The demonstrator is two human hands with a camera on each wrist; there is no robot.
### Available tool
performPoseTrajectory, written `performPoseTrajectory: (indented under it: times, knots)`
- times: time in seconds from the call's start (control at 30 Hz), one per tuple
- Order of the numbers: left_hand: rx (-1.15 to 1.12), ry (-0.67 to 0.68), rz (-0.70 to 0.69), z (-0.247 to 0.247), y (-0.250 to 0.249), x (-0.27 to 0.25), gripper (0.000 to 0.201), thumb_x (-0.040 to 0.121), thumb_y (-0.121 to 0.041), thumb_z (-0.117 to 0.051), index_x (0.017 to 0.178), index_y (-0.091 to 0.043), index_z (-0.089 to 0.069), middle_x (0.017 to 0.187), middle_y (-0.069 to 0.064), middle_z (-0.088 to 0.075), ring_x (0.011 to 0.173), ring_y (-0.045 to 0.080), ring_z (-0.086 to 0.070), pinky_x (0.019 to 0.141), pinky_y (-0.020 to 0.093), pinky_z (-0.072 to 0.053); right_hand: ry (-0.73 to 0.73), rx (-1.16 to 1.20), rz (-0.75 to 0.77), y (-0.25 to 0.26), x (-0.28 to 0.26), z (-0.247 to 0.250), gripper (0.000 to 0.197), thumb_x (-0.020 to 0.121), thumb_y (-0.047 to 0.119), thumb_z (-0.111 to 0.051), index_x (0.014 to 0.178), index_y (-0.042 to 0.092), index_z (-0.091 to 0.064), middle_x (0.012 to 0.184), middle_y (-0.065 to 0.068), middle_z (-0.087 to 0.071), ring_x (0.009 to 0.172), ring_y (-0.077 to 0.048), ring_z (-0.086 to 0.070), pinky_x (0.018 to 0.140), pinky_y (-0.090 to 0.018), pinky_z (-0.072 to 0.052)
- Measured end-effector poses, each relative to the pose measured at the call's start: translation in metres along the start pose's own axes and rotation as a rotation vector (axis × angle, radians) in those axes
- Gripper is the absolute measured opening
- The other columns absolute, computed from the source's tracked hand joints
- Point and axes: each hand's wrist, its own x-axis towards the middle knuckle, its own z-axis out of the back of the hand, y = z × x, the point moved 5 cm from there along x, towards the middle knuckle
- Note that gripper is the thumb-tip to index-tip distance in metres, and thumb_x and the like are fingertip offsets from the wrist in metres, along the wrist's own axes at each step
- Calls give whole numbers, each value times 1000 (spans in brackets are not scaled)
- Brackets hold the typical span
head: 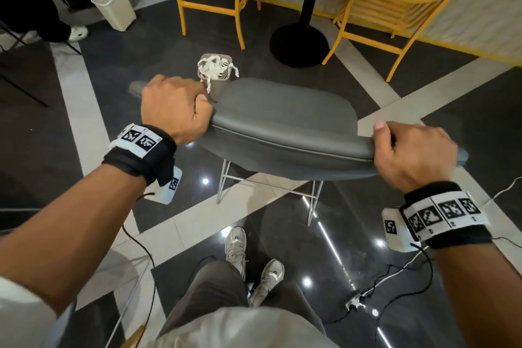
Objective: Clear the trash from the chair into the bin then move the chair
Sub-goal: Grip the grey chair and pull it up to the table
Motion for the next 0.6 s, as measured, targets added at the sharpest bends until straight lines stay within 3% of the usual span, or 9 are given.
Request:
performPoseTrajectory:
  times: [0.17, 0.43, 0.6]
  knots:
    - [-44, -21, 15, -3, 4, 13, 37, 74, -33, -37, 70, -15, -69, 65, 7, -66, 65, 34, -59, 70, 39, -41, 48, -26, -51, -2, 9, -7, 48, 95, 41, -32, 67, 15, -61, 56, -8, -55, 54, -32, -51, 67, -40, -49]
    - [-145, -97, 9, -6, 16, 45, 36, 71, -30, -39, 65, -13, -70, 57, 10, -61, 56, 35, -56, 65, 38, -41, 60, -68, -108, 3, 37, -15, 43, 93, 39, -36, 65, 16, -60, 57, -5, -57, 56, -29, -51, 64, -31, -38]
    - [-132, -86, 18, -18, 34, 80, 37, 71, -32, -38, 65, -13, -69, 58, 10, -62, 58, 35, -56, 67, 39, -40, 63, -72, -131, 14, 66, -25, 40, 93, 38, -38, 68, 18, -63, 58, -4, -57, 57, -28, -53, 64, -31, -43]
